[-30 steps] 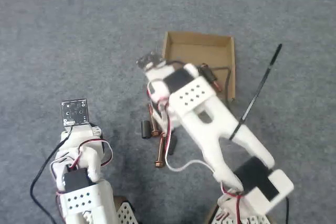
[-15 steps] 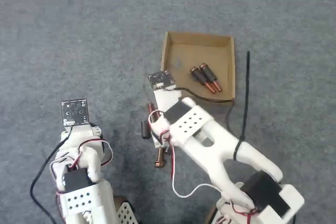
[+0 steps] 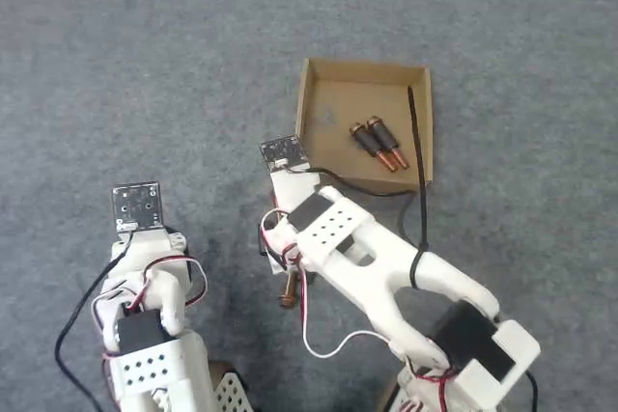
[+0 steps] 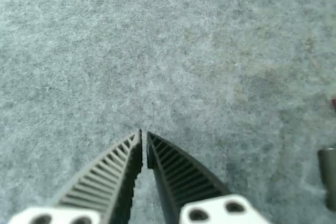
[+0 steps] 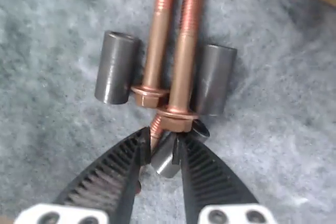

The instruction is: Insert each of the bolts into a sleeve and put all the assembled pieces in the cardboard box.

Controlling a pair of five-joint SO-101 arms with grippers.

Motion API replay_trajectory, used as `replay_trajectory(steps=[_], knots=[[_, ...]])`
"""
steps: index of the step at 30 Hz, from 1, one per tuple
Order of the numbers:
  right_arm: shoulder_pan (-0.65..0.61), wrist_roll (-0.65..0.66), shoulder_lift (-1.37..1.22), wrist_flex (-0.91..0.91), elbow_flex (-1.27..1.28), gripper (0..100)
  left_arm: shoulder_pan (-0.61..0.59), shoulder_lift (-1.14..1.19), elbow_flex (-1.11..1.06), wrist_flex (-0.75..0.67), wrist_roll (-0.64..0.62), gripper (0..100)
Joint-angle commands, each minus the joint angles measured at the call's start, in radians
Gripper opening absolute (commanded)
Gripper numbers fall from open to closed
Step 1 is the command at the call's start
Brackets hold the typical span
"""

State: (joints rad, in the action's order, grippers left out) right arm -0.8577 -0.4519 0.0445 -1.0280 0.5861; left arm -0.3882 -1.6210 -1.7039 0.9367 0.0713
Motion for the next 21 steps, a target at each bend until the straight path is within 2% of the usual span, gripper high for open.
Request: replay_trajectory(steps=[1, 6, 13, 18, 21], knots=[[0.002, 0.037, 0.113, -0.062, 0.009, 8.1, 0.002, -0.002, 0.012, -0.023, 0.009, 1], [0.001, 0.054, 0.194, -0.039, 0.078, 8.1, 0.002, -0.002, 0.012, -0.023, 0.009, 1], [-0.002, 0.051, 0.147, 0.021, 0.107, 8.2, 0.002, -0.002, 0.012, -0.023, 0.009, 1], [-0.001, -0.005, 0.074, 0.054, 0.106, 16.5, 0.002, -0.002, 0.012, -0.023, 0.009, 1], [0.002, -0.006, 0.047, 0.054, 0.086, 16.8, 0.002, -0.002, 0.012, -0.023, 0.009, 1]])
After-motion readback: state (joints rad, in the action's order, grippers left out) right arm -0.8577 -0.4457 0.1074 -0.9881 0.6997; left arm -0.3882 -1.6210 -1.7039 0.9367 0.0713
